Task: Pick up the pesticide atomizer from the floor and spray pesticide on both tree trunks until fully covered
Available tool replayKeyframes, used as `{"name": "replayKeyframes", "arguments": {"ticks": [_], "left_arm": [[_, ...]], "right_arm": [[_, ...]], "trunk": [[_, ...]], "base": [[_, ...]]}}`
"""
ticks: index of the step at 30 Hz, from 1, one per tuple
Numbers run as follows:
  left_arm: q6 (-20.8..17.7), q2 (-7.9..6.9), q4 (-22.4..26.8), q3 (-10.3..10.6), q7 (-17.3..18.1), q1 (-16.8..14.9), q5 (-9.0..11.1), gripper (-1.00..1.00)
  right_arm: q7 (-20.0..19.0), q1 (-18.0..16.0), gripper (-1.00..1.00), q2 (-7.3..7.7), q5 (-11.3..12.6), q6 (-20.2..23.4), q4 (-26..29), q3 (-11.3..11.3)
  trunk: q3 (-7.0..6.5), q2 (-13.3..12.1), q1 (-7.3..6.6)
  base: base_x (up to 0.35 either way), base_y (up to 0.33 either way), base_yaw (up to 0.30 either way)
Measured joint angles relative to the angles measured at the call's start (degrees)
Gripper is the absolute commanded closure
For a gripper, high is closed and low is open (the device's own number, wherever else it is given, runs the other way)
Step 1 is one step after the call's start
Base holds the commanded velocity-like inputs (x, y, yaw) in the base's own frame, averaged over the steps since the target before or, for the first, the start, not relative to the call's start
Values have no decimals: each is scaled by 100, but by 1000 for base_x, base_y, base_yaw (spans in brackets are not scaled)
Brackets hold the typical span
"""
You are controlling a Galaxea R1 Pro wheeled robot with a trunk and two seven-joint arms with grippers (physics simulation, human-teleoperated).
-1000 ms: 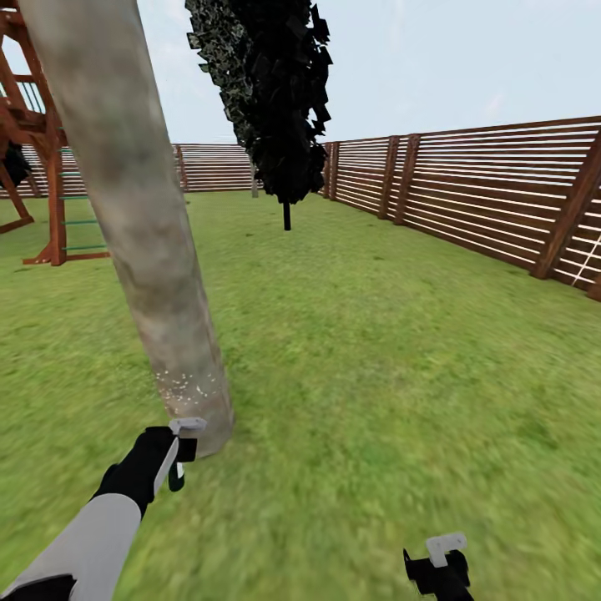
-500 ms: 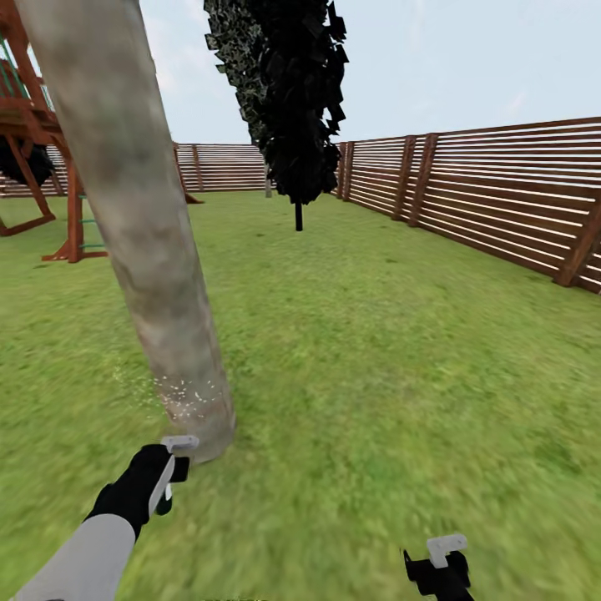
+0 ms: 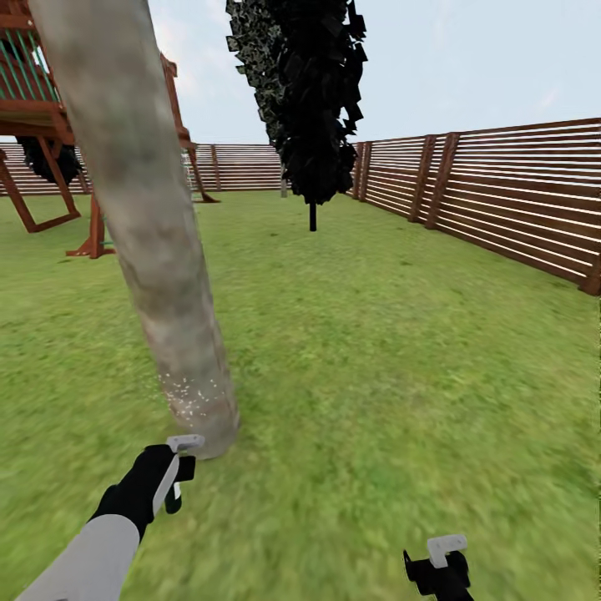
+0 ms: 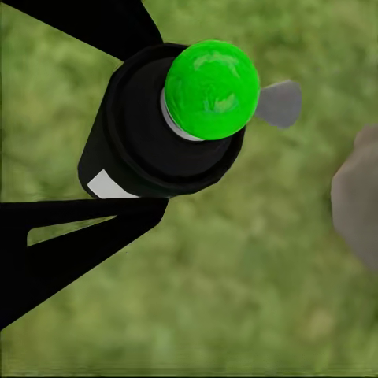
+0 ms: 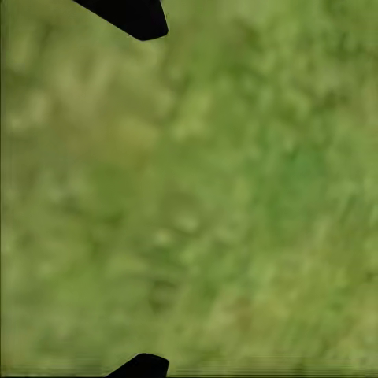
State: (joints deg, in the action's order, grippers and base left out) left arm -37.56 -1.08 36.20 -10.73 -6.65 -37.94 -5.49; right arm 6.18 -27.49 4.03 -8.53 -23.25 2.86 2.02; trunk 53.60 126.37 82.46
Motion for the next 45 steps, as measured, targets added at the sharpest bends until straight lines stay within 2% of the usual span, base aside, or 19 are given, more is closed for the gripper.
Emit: {"name": "replayKeyframes", "arguments": {"ticks": [15, 21, 25, 27, 31, 32, 34, 45], "left_arm": [[0, -1, 0, 1, 0, 0, 1, 100], [6, 5, 3, 0, 1, 2, 2, 100], [288, 32, 3, 0, -34, 1, 5, 100], [334, 56, 82, 30, -30, -5, 5, 100], [193, 92, 376, 54, -19, -74, -10, 100], [-66, 95, 713, 55, -20, -92, -19, 100], [-289, 97, 1161, 44, -19, -89, -9, 100], [-340, 95, 1317, 54, -19, -96, -13, 100]], "right_arm": [[0, 1, -100, 1, -2, 0, 0, 0], [0, 0, -100, 1, -3, 1, -5, 0], [-1, 0, -100, 0, -3, 1, -5, 0], [-1, 0, -100, 0, -2, 1, -7, -1], [-2, 1, -100, 1, -1, 2, -2, -1], [-2, 1, -100, 1, -1, 2, -5, -1], [-2, 1, -100, 1, -1, 2, -6, -1], [-2, 1, -100, 9, -1, 2, 0, -1]], "trunk": [[0, 0, -1], [0, 0, -2], [0, 0, -2], [0, 0, -2], [0, 0, 0], [-1, 1, 0], [0, 0, 0], [0, 0, -1]], "base": [[13, -278, 1], [159, -257, 222], [236, -191, 275], [167, -94, 276], [33, -19, 276], [2, -1, 276], [1, 0, 276], [37, -23, 30]]}}
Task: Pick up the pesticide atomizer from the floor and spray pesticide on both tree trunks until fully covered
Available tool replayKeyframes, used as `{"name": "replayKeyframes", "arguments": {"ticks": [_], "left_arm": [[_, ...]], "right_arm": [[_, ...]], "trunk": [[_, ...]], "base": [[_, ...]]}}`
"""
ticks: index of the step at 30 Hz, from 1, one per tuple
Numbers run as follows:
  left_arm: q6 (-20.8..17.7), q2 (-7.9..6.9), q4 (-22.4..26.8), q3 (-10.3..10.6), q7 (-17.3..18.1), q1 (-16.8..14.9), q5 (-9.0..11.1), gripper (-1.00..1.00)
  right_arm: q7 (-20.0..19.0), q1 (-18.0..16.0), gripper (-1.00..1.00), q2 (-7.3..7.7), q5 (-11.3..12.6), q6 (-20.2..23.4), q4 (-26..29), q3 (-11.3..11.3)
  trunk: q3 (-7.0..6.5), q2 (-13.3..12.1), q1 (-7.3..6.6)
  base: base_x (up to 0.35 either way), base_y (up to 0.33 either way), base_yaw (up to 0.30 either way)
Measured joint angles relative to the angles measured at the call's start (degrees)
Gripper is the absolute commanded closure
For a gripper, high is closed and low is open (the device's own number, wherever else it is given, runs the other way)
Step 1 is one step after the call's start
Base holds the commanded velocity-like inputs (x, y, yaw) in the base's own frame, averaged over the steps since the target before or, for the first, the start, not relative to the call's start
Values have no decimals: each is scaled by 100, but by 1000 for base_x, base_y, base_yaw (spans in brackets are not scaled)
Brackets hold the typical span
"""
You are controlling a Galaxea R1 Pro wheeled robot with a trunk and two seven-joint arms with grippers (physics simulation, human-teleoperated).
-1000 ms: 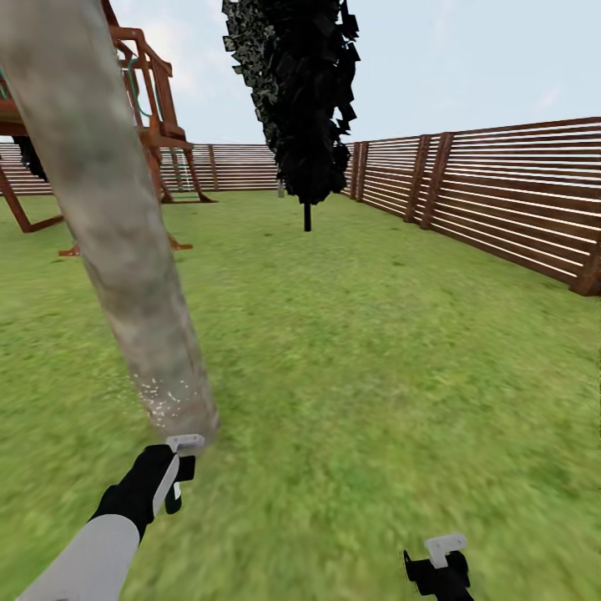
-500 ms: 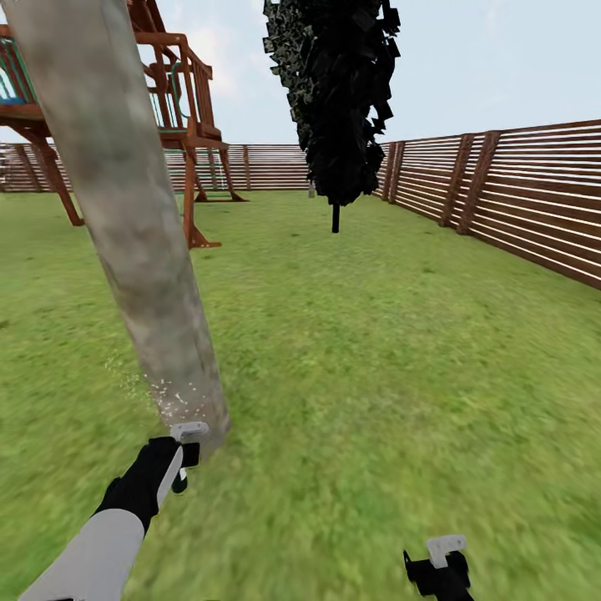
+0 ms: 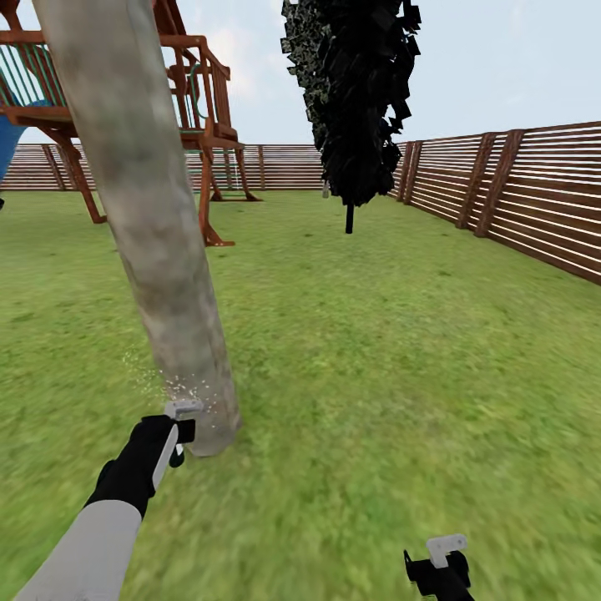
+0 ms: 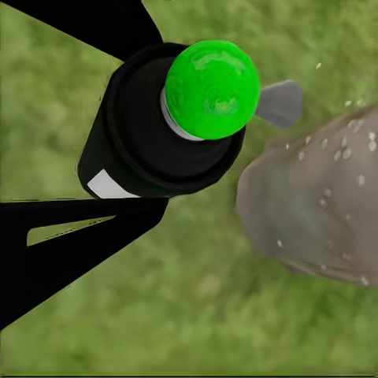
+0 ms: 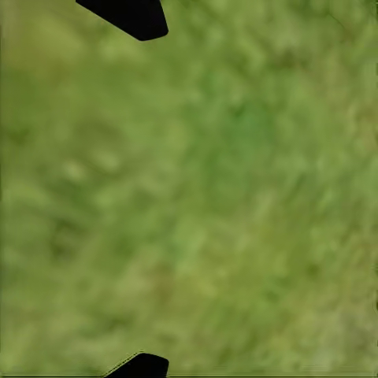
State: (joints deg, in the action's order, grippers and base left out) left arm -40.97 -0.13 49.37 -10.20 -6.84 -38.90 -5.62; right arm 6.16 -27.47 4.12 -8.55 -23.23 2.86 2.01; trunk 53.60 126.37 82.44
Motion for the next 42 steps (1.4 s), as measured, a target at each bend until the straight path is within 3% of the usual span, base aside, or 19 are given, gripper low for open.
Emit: {"name": "replayKeyframes", "arguments": {"ticks": [11, 28, 42], "left_arm": [[7, 2, 7, 5, 0, 3, 5, 100], [5, 10, 234, -13, 2, 27, 12, 100], [4, 10, 251, -13, 1, 43, 6, 100]], "right_arm": [[2, 0, -100, -7, -1, -1, 0, 1], [2, -2, -100, -8, -2, -1, -2, 0], [1, -2, -100, -8, -2, -1, -2, 0]], "trunk": [[0, 0, 1], [0, 0, 1], [0, 0, 0]], "base": [[110, -232, 9], [14, -277, 266], [163, -252, 87]]}}
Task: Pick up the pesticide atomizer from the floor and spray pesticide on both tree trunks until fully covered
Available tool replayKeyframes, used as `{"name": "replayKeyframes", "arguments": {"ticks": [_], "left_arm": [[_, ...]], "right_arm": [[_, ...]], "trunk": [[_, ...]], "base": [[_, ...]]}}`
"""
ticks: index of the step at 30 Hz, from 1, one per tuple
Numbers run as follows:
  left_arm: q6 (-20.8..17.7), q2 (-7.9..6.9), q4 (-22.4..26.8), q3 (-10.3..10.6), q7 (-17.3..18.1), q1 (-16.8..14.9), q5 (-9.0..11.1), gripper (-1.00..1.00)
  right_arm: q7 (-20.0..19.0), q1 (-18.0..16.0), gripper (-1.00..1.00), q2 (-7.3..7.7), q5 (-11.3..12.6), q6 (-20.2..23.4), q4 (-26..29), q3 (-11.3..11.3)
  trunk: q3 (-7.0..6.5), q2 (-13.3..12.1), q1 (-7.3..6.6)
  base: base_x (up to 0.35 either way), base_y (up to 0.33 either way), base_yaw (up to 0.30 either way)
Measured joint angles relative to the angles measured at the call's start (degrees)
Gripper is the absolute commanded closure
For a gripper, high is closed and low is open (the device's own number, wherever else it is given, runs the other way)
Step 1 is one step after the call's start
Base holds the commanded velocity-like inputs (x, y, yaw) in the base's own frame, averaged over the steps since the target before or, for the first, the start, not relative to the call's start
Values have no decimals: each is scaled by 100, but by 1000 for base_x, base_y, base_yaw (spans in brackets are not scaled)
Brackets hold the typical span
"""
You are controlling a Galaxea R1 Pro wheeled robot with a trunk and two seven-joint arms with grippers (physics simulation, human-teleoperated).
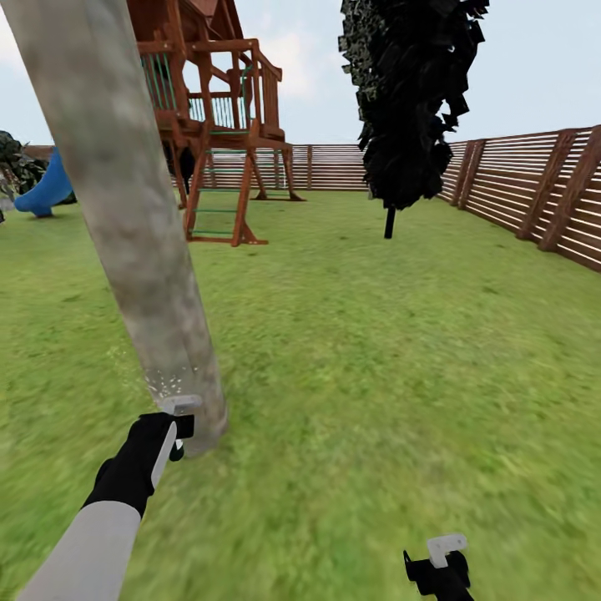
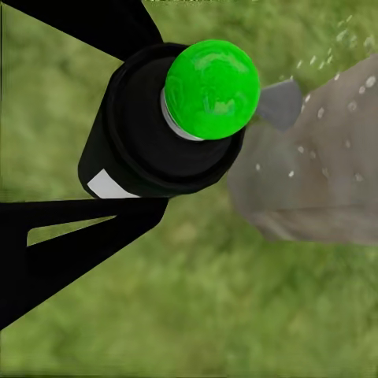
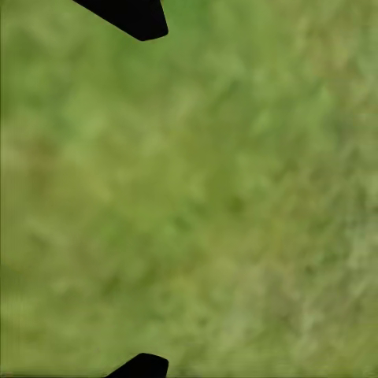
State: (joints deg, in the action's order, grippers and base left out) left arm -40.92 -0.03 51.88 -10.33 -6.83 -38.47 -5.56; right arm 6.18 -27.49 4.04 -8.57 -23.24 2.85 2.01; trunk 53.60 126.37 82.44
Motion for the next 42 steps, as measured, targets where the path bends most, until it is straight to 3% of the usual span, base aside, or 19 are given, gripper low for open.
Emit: {"name": "replayKeyframes", "arguments": {"ticks": [6, 24, 28, 32, 37, 39, 42], "left_arm": [[0, 7, -5, 2, 0, 2, 6, 100], [1, -9, -9, -4, 0, 20, -9, 100], [2, -66, -38, -46, -1, 31, -33, 100], [17, -247, -89, -44, -17, 46, -39, 100], [22, -129, -115, -38, -26, 45, 4, 100], [37, -180, -241, -50, -35, 49, -31, 100], [79, -446, -537, -319, -33, 57, -76, 100]], "right_arm": [[0, 0, -100, 0, 0, 0, 0, 0], [0, 0, -100, 9, -1, 0, 0, 0], [0, 0, -100, 5, -1, 0, 0, 0], [0, 0, -100, 0, -1, 0, 0, 0], [-1, 1, -100, 1, 0, 0, 2, 0], [-1, 1, -100, 7, 1, 0, 2, 0], [-1, 1, -100, 9, -1, 0, 2, 0]], "trunk": [[0, 0, 0], [0, 0, 2], [0, 0, 1], [0, 0, 0], [0, 0, -1], [0, 0, -1], [0, 0, -1]], "base": [[150, -250, 258], [29, -271, 46], [81, -274, 273], [120, -274, 274], [201, -225, 55], [238, -196, 2], [239, -195, 0]]}}
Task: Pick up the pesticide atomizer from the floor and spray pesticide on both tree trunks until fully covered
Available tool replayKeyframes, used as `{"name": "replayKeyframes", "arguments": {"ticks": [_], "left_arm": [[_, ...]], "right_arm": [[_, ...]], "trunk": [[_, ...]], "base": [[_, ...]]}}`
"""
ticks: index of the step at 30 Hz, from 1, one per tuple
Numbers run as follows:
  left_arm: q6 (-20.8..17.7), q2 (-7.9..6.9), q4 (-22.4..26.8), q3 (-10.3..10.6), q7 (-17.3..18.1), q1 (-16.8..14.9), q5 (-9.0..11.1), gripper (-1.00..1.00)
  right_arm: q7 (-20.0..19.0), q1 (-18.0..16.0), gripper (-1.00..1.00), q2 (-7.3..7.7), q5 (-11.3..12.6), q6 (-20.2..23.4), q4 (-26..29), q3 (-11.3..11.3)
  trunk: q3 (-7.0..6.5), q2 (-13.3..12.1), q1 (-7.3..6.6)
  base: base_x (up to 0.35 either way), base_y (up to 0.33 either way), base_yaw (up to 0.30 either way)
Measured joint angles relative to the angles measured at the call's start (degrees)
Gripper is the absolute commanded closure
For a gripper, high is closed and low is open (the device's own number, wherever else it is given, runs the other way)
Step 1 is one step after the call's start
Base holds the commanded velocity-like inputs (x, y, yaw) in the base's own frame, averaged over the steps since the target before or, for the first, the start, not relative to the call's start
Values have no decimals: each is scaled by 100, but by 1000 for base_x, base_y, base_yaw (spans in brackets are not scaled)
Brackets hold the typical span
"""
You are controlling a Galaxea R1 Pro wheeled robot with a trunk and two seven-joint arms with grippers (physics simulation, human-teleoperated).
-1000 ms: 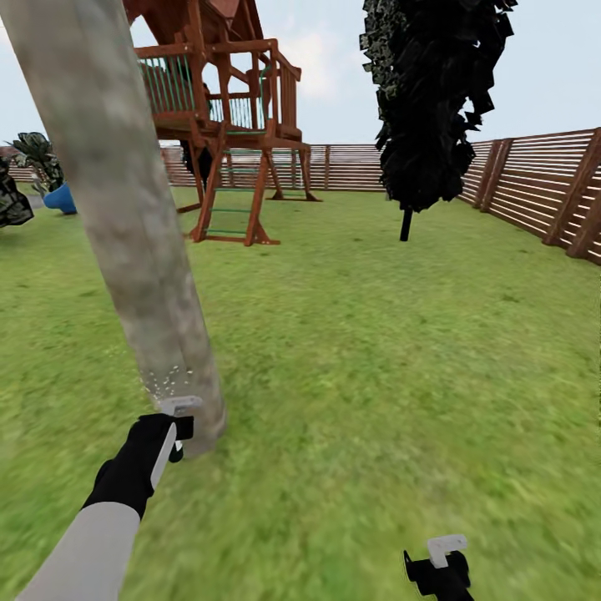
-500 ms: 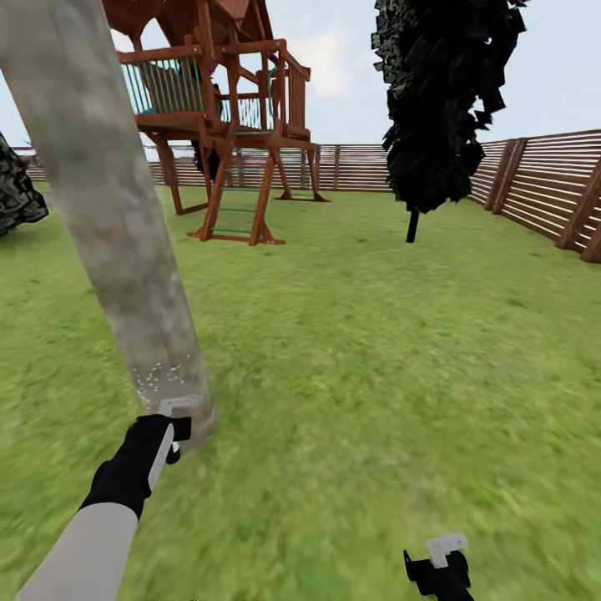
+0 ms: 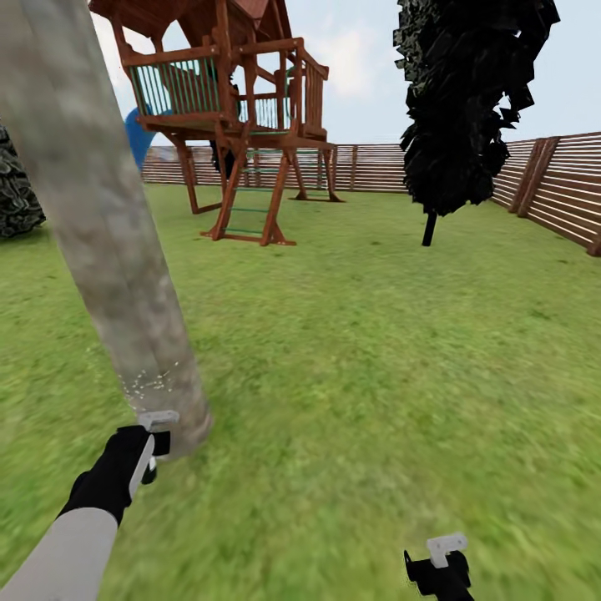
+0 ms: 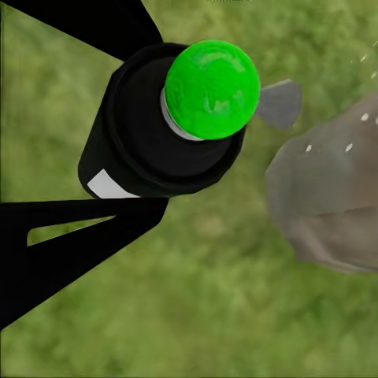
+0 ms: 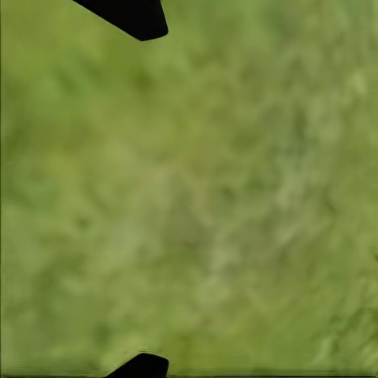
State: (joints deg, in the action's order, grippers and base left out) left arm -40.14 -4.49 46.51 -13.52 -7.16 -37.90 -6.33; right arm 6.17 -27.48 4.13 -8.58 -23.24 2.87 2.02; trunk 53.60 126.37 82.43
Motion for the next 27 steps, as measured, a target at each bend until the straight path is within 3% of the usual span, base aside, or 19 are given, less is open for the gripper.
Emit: {"name": "replayKeyframes", "arguments": {"ticks": [3, 9, 12, 14, 17, 23, 27], "left_arm": [[22, -52, -86, -48, 4, 12, 25, 100], [261, 125, -336, -44, 7, 16, 62, 100], [299, 62, -348, -79, 6, 22, 11, 100], [303, -63, -346, -85, 5, 99, -3, 100], [314, -96, -488, -70, 6, 134, 41, 100], [546, 29, -552, -29, 8, 133, 34, 100], [574, 33, -548, -34, 8, 129, 31, 100]], "right_arm": [[0, -1, -100, 0, 2, 0, -1, 0], [0, -1, -100, -1, 2, 1, -1, -1], [-1, 0, -100, -1, 0, 1, 0, -1], [-2, 0, -100, -1, -1, 2, 0, -1], [-2, 0, -100, -1, 0, 1, 0, -1], [0, 0, -100, 0, 2, 0, 0, 0], [1, 0, -100, -1, -1, -1, 0, 0]], "trunk": [[0, 0, 0], [0, 0, 0], [0, 0, 2], [0, 0, 3], [0, 0, 3], [0, 0, 1], [0, 0, 2]], "base": [[240, -194, 94], [217, -163, 256], [38, -21, 274], [4, -2, 275], [1, 0, 271], [83, -118, 44], [26, -265, 1]]}}
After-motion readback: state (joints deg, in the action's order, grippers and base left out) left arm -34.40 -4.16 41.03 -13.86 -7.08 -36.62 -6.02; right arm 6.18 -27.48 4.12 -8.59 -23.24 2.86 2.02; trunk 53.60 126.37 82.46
